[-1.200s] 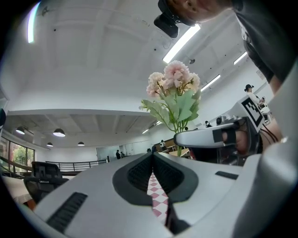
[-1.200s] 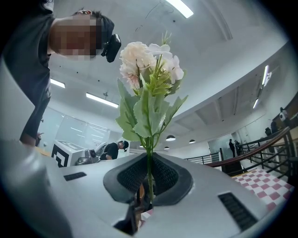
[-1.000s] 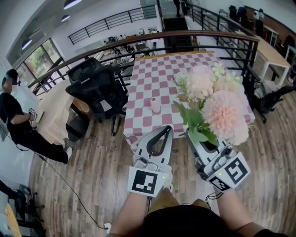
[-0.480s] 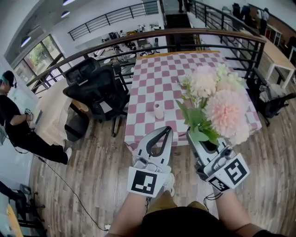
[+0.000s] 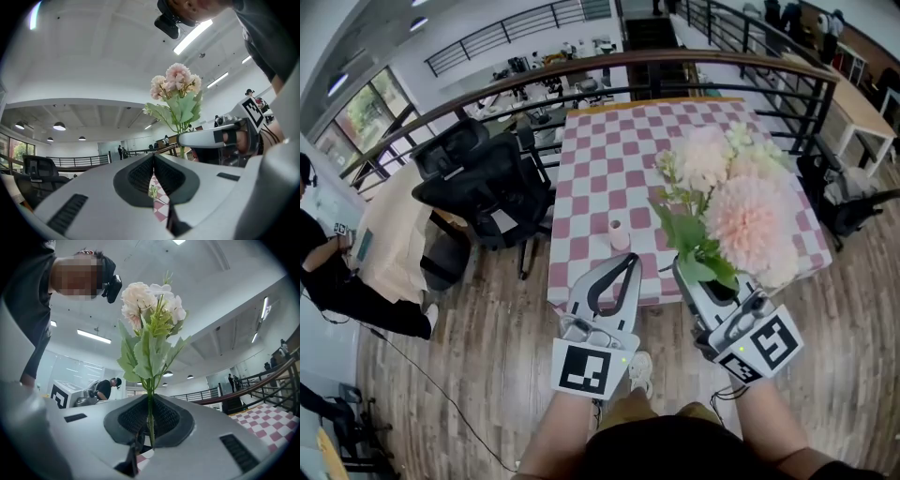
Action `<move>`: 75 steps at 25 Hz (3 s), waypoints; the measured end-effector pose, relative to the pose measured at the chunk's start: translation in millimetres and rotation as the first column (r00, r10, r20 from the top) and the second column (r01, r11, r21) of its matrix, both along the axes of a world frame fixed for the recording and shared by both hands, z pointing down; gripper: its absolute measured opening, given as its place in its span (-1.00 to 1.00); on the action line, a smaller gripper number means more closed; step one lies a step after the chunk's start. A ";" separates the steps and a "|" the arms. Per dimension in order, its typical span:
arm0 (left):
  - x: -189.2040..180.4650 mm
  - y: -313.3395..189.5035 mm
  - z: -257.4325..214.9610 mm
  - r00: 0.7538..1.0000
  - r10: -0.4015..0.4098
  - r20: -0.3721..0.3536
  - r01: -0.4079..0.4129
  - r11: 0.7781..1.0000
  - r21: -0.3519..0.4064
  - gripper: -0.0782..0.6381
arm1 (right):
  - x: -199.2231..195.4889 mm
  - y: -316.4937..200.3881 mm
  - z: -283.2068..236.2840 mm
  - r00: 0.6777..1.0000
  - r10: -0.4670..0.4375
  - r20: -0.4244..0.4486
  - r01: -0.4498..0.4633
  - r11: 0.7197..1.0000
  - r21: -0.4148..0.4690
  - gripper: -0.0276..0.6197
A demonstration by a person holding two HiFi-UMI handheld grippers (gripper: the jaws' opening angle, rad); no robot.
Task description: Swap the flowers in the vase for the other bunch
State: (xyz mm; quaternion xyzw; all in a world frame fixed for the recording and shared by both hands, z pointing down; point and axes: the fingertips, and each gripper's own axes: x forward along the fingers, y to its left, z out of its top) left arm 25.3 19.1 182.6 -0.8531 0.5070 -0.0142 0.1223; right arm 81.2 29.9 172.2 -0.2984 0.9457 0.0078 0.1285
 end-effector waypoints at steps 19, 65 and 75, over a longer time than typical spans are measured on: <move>-26.3 -84.0 10.2 0.994 0.067 0.090 -0.069 0.997 0.022 -0.76 | -35.8 -83.6 10.6 0.998 0.050 -0.048 -0.051 0.998 -0.025 -0.78; -82.2 -164.9 13.6 0.988 0.150 -0.036 -0.152 0.985 -0.082 -0.76 | -85.4 -155.4 12.8 0.988 0.145 -0.053 -0.147 0.989 -0.035 -0.78; -98.2 -163.5 10.9 0.995 0.094 -0.011 -0.095 0.994 -0.054 -0.76 | -99.7 -149.9 4.6 0.991 0.116 -0.071 -0.118 0.993 -0.022 -0.78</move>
